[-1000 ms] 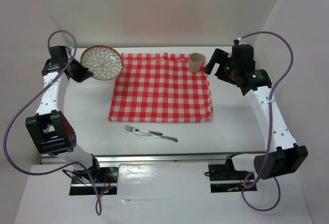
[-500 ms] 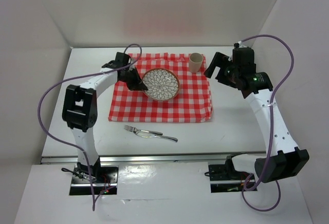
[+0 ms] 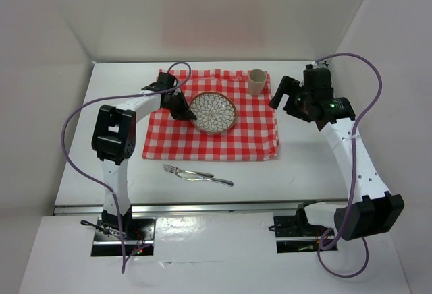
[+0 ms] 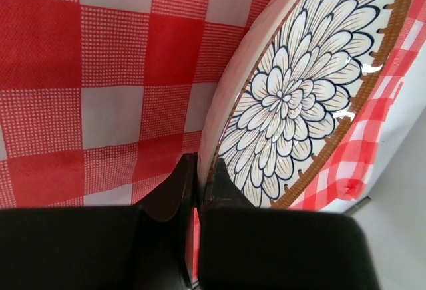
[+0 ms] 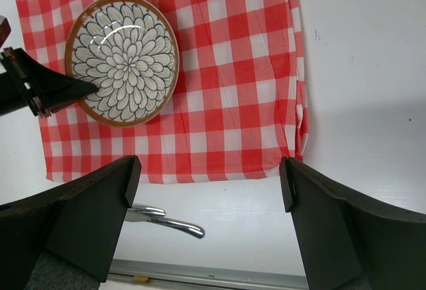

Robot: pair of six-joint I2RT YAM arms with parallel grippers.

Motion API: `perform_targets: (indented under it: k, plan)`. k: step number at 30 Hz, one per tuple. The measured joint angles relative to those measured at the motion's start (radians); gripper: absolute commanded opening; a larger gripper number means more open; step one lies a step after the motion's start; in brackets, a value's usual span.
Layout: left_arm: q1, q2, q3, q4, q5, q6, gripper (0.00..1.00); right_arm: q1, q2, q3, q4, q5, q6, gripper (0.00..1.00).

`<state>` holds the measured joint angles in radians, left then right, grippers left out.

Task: Set the dinner table for one person

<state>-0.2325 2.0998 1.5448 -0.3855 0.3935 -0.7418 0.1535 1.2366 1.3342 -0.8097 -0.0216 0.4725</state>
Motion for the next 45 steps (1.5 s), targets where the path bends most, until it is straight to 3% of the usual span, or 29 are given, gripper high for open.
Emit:
perform_targets:
  k: [1, 3, 4, 5, 8, 16, 22, 26, 28, 30, 36, 45]
  plan:
    - [0.001, 0.007, 0.0, -0.002, 0.003, -0.008, 0.06, 0.0, 0.0, 0.0, 0.0, -0.001, -0.001, 0.97]
    - [0.002, 0.015, 0.013, -0.018, 0.004, -0.019, 0.26, -0.001, 0.0, 0.0, 0.001, -0.002, -0.002, 0.97]
    - [0.0, 0.017, 0.025, -0.027, -0.001, -0.022, 0.55, -0.001, 0.0, -0.001, 0.002, -0.002, -0.002, 0.97]
    - [-0.003, 0.018, 0.037, -0.033, -0.01, -0.019, 0.68, -0.001, 0.0, -0.002, 0.002, -0.002, -0.002, 0.97]
    - [-0.02, 0.018, 0.071, -0.051, -0.068, -0.02, 0.9, -0.001, 0.0, -0.01, 0.001, -0.004, -0.002, 0.98]
    - [-0.039, -0.016, 0.086, -0.134, -0.182, -0.019, 0.92, 0.062, -0.002, -0.053, 0.019, -0.025, -0.047, 0.94]
    - [-0.04, -0.237, 0.086, -0.241, -0.32, 0.008, 0.86, 0.442, 0.028, -0.162, 0.082, -0.021, -0.105, 0.91]
    - [-0.034, -0.449, 0.112, -0.294, -0.4, 0.039, 0.84, 0.695, 0.142, -0.191, 0.137, 0.021, -0.167, 0.67]
    - [-0.021, -0.549, 0.114, -0.308, -0.423, 0.054, 0.83, 0.803, 0.227, -0.194, 0.172, 0.058, -0.198, 0.58]
    - [-0.002, -0.629, 0.106, -0.322, -0.439, 0.058, 0.83, 0.874, 0.306, -0.195, 0.209, 0.072, -0.225, 0.56]
    - [0.047, -0.803, -0.045, -0.336, -0.473, 0.029, 0.81, 0.918, 0.433, -0.196, 0.356, 0.095, -0.302, 0.55]
    - [0.074, -0.813, -0.09, -0.381, -0.485, 0.0, 0.76, 0.917, 0.591, -0.109, 0.49, 0.103, -0.366, 0.51]
